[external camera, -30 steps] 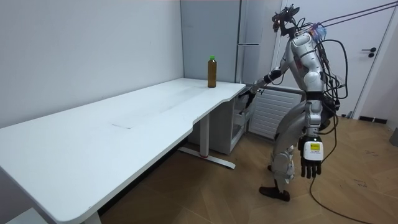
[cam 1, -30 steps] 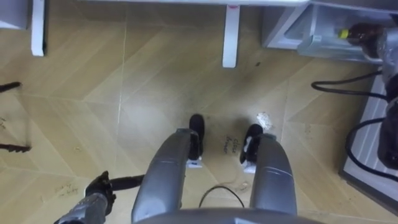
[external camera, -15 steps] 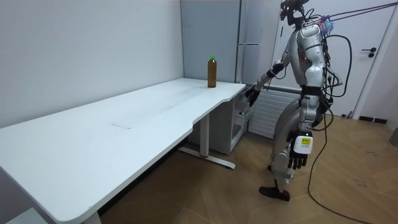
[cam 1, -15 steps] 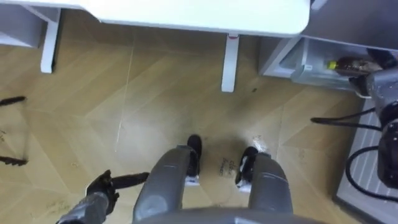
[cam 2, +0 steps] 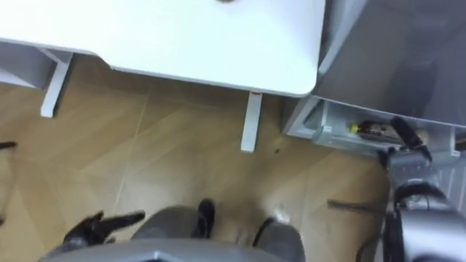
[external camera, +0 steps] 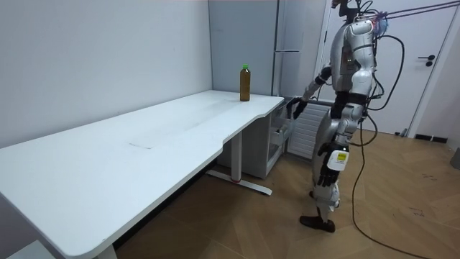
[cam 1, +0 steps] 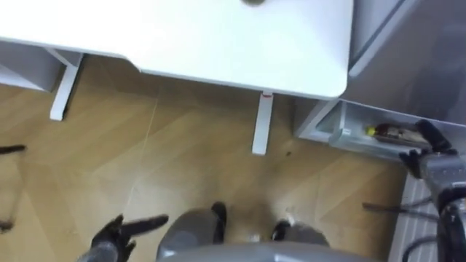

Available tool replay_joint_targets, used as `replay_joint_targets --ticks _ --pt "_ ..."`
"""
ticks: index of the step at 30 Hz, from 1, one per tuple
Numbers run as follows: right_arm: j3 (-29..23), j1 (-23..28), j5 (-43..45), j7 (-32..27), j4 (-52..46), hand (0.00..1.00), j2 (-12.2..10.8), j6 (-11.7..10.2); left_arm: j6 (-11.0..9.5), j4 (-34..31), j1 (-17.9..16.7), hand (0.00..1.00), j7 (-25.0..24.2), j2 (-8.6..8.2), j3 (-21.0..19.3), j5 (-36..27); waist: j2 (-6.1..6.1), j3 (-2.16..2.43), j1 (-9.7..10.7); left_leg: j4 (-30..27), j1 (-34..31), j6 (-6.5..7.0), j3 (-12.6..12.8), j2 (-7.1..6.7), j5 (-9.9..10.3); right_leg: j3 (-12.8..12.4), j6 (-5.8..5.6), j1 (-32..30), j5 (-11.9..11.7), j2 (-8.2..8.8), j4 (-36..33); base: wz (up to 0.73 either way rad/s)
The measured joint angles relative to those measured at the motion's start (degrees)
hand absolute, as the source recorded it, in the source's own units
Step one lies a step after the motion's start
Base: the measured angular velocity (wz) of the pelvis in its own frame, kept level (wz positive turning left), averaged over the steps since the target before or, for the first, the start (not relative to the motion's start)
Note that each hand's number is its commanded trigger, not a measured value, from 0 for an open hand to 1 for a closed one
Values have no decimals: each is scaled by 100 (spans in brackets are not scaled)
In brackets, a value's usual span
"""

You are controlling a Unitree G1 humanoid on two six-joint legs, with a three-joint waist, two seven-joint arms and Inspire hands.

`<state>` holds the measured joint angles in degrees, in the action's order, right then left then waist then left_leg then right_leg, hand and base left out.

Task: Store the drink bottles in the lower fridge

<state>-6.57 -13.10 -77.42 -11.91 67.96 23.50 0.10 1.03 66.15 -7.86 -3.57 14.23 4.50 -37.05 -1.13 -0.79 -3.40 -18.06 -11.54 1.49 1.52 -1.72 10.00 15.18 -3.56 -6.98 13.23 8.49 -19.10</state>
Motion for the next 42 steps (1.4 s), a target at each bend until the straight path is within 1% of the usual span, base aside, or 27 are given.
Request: replay_joint_targets --ticks 1,2,3,4,5,6,7,8,10,11,13,14,15,17,19,21,24,25,26,29,30,31,33,36,37,38,42 --pt "-58 125 45 72 -56 0 -19 0 0 0 -30 0 -15 -2 -74 71 -13 8 8 55 103 -3 -1 -1 2 -9 -4 108 -8 -17 73 0" --pt "-204 353 158 192 -136 0 -75 -3 -4 -12 -112 0 -62 -17 -229 190 -37 20 19 143 317 -17 8 0 14 -72 -7 321 -26 -50 197 -8" --pt "-209 582 224 311 -203 0 -135 -16 -7 -27 -198 0 -61 -24 -286 241 -66 40 44 236 519 -32 12 5 37 -70 -8 519 -26 -71 310 -9" --pt "-206 678 278 363 -217 0 -170 -12 -7 -32 -236 0 -60 -32 -313 242 -79 50 46 283 622 -40 12 6 46 -65 -8 593 -26 -81 363 -9" --pt "-219 881 420 440 -287 0 -242 -3 -6 -69 -328 0 -62 -57 -354 238 -88 94 86 359 771 -56 11 14 70 -64 -10 735 -25 -100 447 -5" --pt "-219 1072 772 562 -400 0 -302 1 -8 -142 -444 0 -87 -97 -505 264 -95 108 175 422 895 -62 10 19 86 -67 -11 864 -24 -116 515 -6" --pt "-216 1159 923 642 -417 0 -319 1 -9 -170 -499 0 -107 -109 -563 290 -106 109 189 458 967 -63 11 19 88 -71 -12 932 -24 -124 553 -3" --pt "-212 1301 1261 778 -410 0 -343 2 -11 -194 -571 0 -167 -128 -625 300 -126 97 214 481 1059 -75 17 29 106 -83 -12 1023 -24 -136 573 -9" --pt "-165 1470 1852 908 -412 0 -399 2 -11 -200 -608 0 -201 -176 -656 343 -97 111 235 492 1140 -90 41 56 121 -96 -6 1128 -37 -172 654 -8" --pt "-59 1561 2279 993 -410 0 -441 1 -12 -202 -599 0 -198 -208 -660 401 -94 96 234 515 1198 -97 66 79 124 -97 5 1162 -44 -189 661 -9" --pt "88 1672 2708 1153 -393 0 -556 1 -16 -204 -614 0 -199 -222 -660 402 -69 82 226 541 1283 -123 90 117 140 -109 33 1227 -61 -230 712 -12" --pt "88 1722 3063 1249 -377 0 -658 1 -36 -203 -619 0 -198 -228 -660 403 -72 81 224 549 1319 -140 109 144 150 -122 50 1264 -78 -260 750 -11" --pt "87 1755 3296 1323 -330 0 -742 -4 -67 -196 -630 0 -197 -239 -661 403 -48 71 228 551 1333 -149 131 163 151 -126 57 1269 -81 -273 753 -10" --pt "92 1808 3569 1419 -168 0 -800 -7 -114 -196 -638 0 -164 -252 -670 404 -44 72 271 546 1338 -153 127 167 150 -101 60 1298 -82 -277 758 3" --pt "106 1872 3988 1453 -75 0 -856 -5 -142 -198 -601 0 -146 -254 -673 419 -31 63 282 546 1321 -153 125 166 149 -92 59 1301 -81 -274 770 3" --pt "219 1901 4690 1479 109 0 -967 -6 -143 -197 -624 0 -76 -277 -706 576 -37 57 293 539 1320 -153 129 166 150 -106 59 1304 -82 -281 836 0" --pt "462 2033 5345 1535 187 0 -1076 16 -135 -202 -626 0 -41 -317 -791 660 -46 56 276 549 1321 -154 151 166 152 -130 57 1302 -83 -281 842 0" --pt "515 2051 5441 1529 186 0 -1098 25 -133 -202 -618 0 -35 -334 -815 669 -53 61 274 552 1320 -154 154 165 152 -134 56 1302 -84 -281 844 -3" --pt "540 2089 5597 1524 187 0 -1160 59 -126 -202 -615 0 -21 -375 -875 663 -43 56 276 555 1323 -154 159 165 152 -142 55 1303 -85 -283 847 0" --pt "534 2111 5803 1529 223 0 -1315 109 -125 -198 -599 0 49 -471 -892 691 -43 55 275 580 1335 -155 166 163 152 -171 55 1305 -85 -289 850 0" --pt "531 2098 5910 1525 252 0 -1335 109 -125 -197 -599 0 50 -491 -891 827 -42 55 273 585 1342 -155 171 163 152 -177 55 1307 -85 -290 851 0" --pt "531 2089 5981 1526 268 0 -1332 108 -125 -191 -601 0 47 -500 -891 904 -41 53 262 599 1362 -155 181 163 152 -191 54 1312 -85 -291 854 -12" --pt "532 2082 6142 1525 335 0 -1327 100 -125 -188 -612 0 48 -529 -891 1137 -30 49 169 661 1450 -161 259 176 158 -259 54 1368 -85 -302 868 -15" --pt "543 2033 6303 1530 333 0 -1313 117 -115 -187 -517 0 62 -536 -889 1526 -4 49 133 669 1506 -168 287 189 168 -322 57 1402 -87 -325 916 -6" --pt "550 2009 6357 1532 333 0 -1308 124 -109 -188 -505 0 63 -536 -891 1589 2 48 129 670 1505 -170 296 194 169 -355 60 1395 -89 -334 921 -8" --pt "597 1966 6451 1531 331 0 -1305 125 -83 -188 -461 0 65 -536 -896 1794 11 48 129 676 1505 -172 312 201 170 -386 65 1387 -92 -345 928 -6" --pt "645 1897 6650 1538 327 0 -1298 124 -31 -199 -283 0 64 -532 -1012 2368 25 51 145 681 1517 -176 318 200 172 -406 67 1391 -94 -348 939 -1"
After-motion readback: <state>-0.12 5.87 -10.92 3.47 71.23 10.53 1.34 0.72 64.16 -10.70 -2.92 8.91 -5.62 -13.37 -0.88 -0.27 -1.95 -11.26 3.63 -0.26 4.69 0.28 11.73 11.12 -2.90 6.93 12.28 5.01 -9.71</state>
